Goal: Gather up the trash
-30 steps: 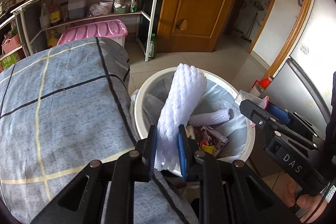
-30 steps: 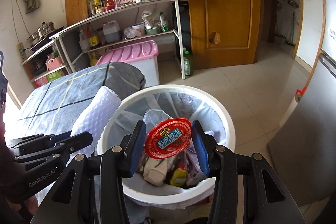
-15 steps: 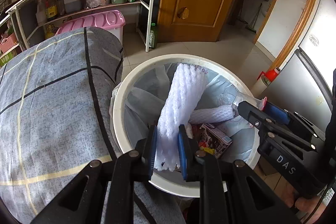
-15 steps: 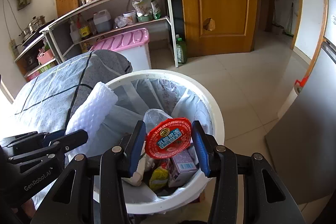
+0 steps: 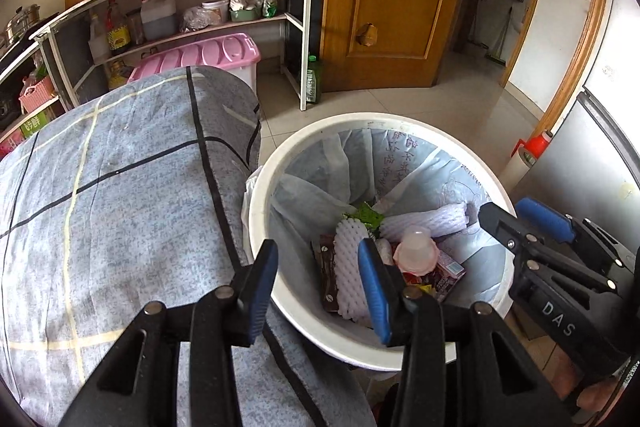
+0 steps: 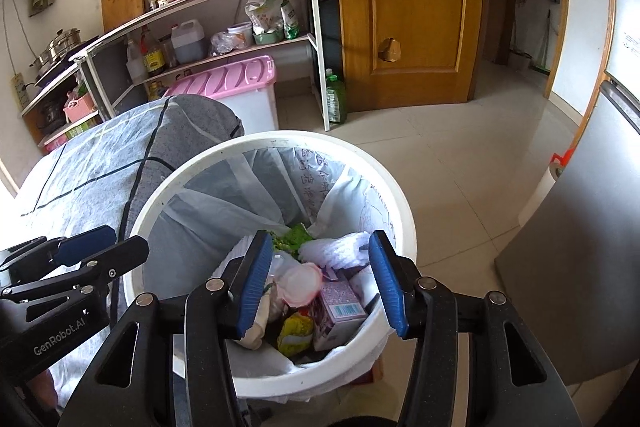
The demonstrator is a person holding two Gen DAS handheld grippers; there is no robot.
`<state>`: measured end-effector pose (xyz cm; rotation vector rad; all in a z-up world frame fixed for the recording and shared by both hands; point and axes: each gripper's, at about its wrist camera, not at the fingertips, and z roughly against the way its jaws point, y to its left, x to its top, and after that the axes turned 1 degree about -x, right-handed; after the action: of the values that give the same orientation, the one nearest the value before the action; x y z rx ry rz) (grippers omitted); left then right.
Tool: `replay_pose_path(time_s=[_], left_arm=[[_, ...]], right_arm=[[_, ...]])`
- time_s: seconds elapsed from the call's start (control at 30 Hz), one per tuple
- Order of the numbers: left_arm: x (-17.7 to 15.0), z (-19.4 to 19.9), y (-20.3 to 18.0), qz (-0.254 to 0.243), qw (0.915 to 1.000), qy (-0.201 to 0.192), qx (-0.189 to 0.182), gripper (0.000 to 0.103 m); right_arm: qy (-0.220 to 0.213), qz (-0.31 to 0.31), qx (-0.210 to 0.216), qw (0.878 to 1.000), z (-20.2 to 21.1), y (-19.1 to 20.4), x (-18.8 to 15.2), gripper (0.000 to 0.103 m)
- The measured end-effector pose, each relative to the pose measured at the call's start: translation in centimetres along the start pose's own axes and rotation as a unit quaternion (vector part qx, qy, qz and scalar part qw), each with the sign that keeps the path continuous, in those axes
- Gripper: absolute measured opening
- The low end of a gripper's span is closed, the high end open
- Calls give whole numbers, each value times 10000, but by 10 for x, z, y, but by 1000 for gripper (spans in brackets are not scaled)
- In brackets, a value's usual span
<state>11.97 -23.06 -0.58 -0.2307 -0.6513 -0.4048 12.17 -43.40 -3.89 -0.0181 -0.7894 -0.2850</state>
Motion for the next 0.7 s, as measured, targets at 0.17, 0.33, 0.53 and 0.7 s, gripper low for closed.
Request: replay_pose_path(time_s=[0.17,0.33,0.53,0.7], left_arm=[[-11,18,6,22,9997,-200,100,46],[-28,34,12,77,9985,-345,417,49],[-51,51,16,77,9966,-559,592,49],[-61,63,23,261,9953,-695,616,53]], right_arm=[[-158,89,-207,9996,24,10,-8,51],[-217,188,-374,9989,41,23,-21,51],[-481,70,-325,9983,61,31,-41,51],[-536,78,-289,9981,71,38,-54,51]])
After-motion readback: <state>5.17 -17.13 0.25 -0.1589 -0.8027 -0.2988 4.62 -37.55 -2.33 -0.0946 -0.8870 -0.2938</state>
